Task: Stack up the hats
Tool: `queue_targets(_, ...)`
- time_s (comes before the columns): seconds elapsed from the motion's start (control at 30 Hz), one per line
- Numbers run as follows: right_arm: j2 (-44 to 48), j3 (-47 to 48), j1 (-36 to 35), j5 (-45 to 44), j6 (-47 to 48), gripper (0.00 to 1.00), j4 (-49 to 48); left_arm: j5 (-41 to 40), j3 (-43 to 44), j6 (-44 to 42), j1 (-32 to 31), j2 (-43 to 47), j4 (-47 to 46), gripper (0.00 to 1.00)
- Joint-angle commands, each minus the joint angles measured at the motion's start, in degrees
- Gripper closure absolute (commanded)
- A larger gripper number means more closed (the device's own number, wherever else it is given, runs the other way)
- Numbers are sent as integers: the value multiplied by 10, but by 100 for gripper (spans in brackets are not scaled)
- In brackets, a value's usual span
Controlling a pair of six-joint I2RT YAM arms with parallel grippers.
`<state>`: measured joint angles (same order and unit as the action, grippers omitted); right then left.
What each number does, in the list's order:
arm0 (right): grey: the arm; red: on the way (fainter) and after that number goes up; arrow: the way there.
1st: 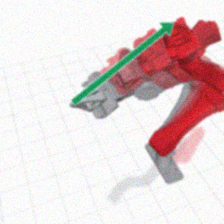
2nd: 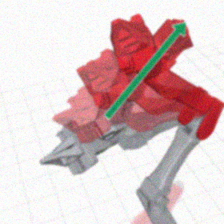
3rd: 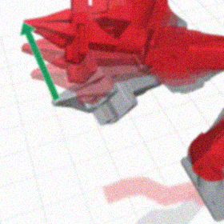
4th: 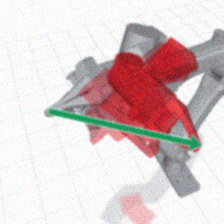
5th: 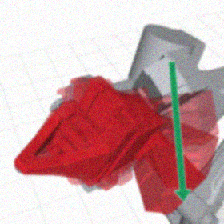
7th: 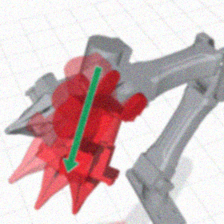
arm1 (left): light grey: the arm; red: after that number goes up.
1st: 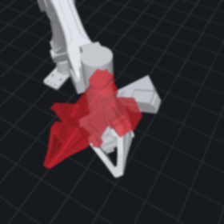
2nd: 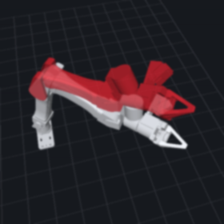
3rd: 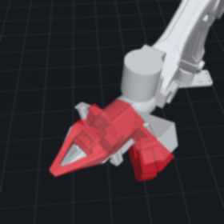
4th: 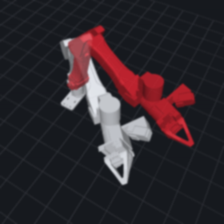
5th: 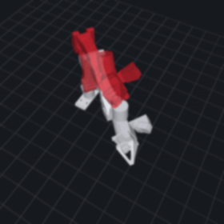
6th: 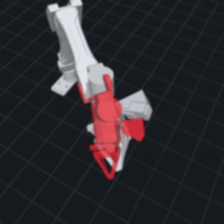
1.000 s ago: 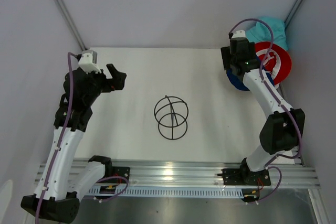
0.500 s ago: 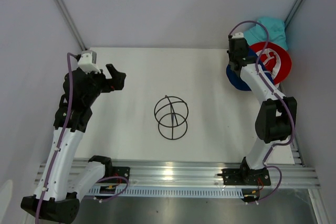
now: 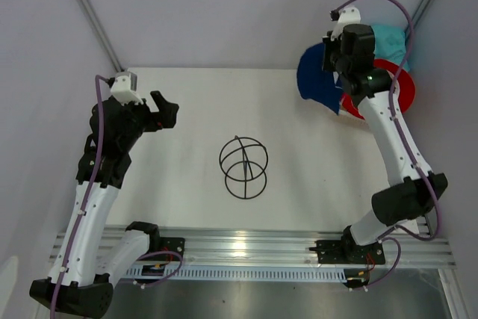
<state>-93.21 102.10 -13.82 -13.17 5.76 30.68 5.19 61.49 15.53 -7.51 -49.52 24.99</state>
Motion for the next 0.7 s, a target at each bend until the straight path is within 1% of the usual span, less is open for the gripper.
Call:
queue_targets(0.0, 75, 40, -48, 200, -79, 100, -69, 8, 8, 6, 4, -1, -11, 1)
queue_targets(0.03, 85, 33, -64, 215, -93, 100, -87, 5, 7, 7, 4, -1, -11, 1)
queue_targets(0.07, 87, 31, -101, 223, -108, 100, -117, 2, 6, 9, 4, 1, -11, 1)
queue_targets(0.1, 87, 31, -121, 231, -130, 100, -132, -1, 6, 11, 4, 1, -11, 0)
queue_targets(0.13, 85, 28, -142, 228, -143, 100, -148, -4, 5, 13, 4, 4, -12, 1)
queue_targets(0.17, 83, 26, -181, 226, -152, 100, -164, -6, 5, 17, 4, 7, -12, 0)
queue_targets(0.23, 82, 14, -214, 217, -178, 100, -220, -20, 3, 21, 4, 12, -12, 0)
queue_targets(0.33, 83, -30, -259, 239, -216, 100, -326, -49, 5, 34, 5, 19, -5, 0)
queue_targets(0.37, 78, -42, -269, 238, -224, 100, -343, -69, 7, 36, 5, 21, 1, 1)
queue_targets(0.4, 74, -43, -283, 242, -230, 100, -360, -127, 11, 45, 5, 24, 10, 1)
queue_targets(0.47, 66, -47, -293, 244, -256, 100, -374, -195, 19, 79, 14, 30, 45, 1)
queue_targets(0.5, 63, -51, -299, 253, -267, 100, -379, -251, 20, 90, 21, 43, 52, 0)
queue_targets(0.6, 70, -81, -313, 260, -307, 100, -403, -291, 19, 103, 41, 64, 63, 0)
queue_targets(0.67, 78, -94, -325, 259, -324, 100, -396, -311, 19, 105, 45, 74, 65, 1)
